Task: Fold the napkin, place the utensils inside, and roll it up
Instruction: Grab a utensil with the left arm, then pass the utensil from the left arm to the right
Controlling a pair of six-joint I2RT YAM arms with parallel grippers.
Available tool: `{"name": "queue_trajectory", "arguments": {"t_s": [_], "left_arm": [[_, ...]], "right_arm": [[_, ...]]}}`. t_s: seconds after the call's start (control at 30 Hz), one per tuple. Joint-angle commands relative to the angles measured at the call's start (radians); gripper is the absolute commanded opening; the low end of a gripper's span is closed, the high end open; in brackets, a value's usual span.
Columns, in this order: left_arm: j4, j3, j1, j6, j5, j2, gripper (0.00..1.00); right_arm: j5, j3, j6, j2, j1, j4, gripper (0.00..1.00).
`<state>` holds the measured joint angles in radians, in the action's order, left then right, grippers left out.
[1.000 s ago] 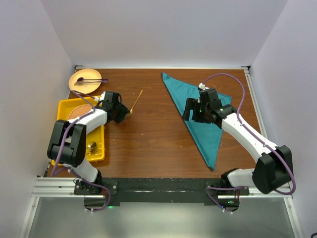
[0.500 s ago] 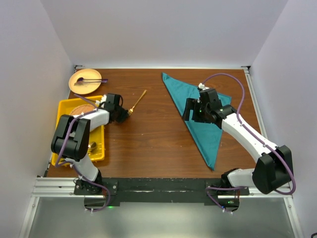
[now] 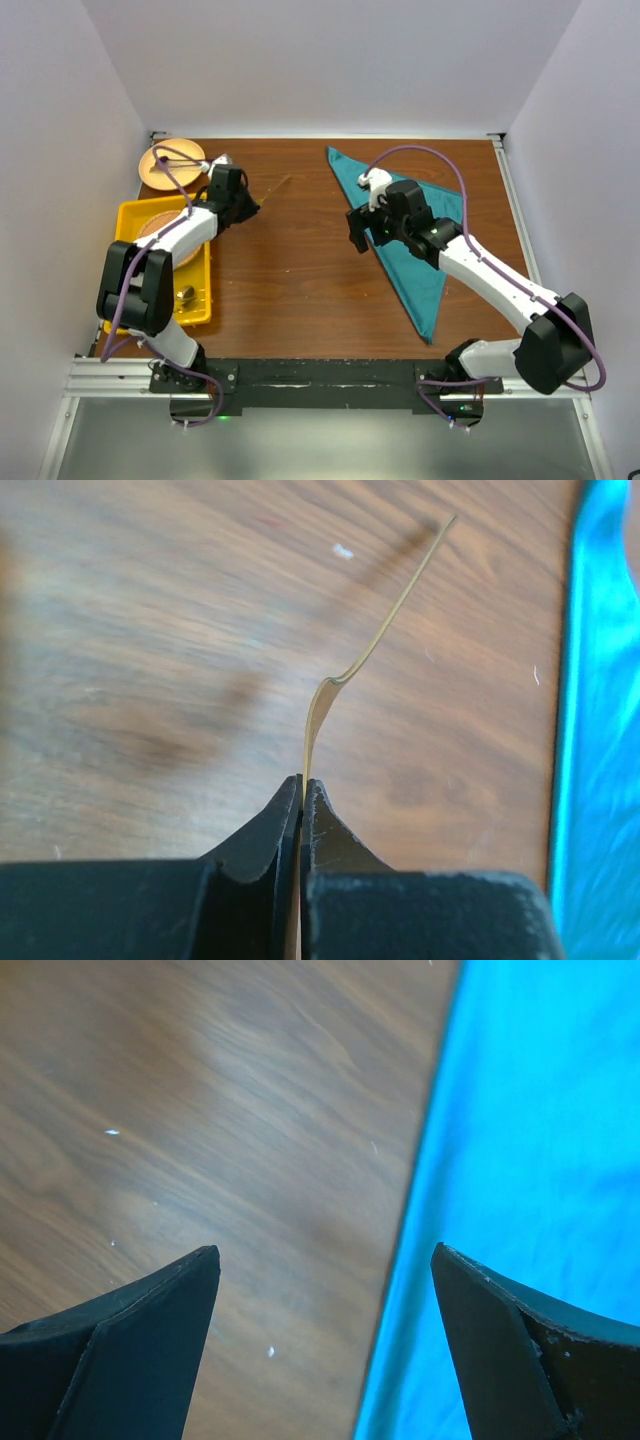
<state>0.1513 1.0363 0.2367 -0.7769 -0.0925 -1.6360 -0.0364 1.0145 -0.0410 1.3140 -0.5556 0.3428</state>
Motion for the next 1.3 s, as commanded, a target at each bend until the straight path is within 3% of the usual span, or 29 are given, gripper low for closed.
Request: {"name": "queue_trajectory", "arguments": {"t_s": [0.0,0.2,0.4,0.53,0.63,1.1,1.23,1.27], "left_arm": [[0.151,0.099,0.062,0.295,0.127,0.067,0.00],[0.214,0.056,0.102,0.412,0.342,0.192,0.00],[0.251,0.048,0.148,0.432,0.493,0.265,0.00],[0.274,0.047,0.170,0.436,0.507,0.274,0.00],[0.287,0.038,0.179,0.447,0.524,0.277,0.00],[0.298,0.022,0.184,0.450,0.593,0.292,0.00],[0.298,0.024,0.184,0.452,0.619,0.289,0.00],[0.297,0.024,0.184,0.449,0.640,0.288,0.00]], "right_arm": [[0.029,0.025,0.306,-0.013,-0.073,-0.165,0.90],[-0.040,-0.031,0.769,0.036,-0.190,-0.220,0.88],[-0.187,-0.057,0.889,0.070,-0.207,-0.295,0.84],[-0.195,-0.076,0.892,0.094,-0.219,-0.373,0.79],[-0.175,-0.073,0.889,0.114,-0.221,-0.398,0.68],[-0.129,-0.037,0.846,0.212,-0.221,-0.418,0.35],[-0.094,-0.016,0.805,0.240,-0.219,-0.412,0.22],[-0.089,0.007,0.782,0.249,-0.219,-0.400,0.14]]}}
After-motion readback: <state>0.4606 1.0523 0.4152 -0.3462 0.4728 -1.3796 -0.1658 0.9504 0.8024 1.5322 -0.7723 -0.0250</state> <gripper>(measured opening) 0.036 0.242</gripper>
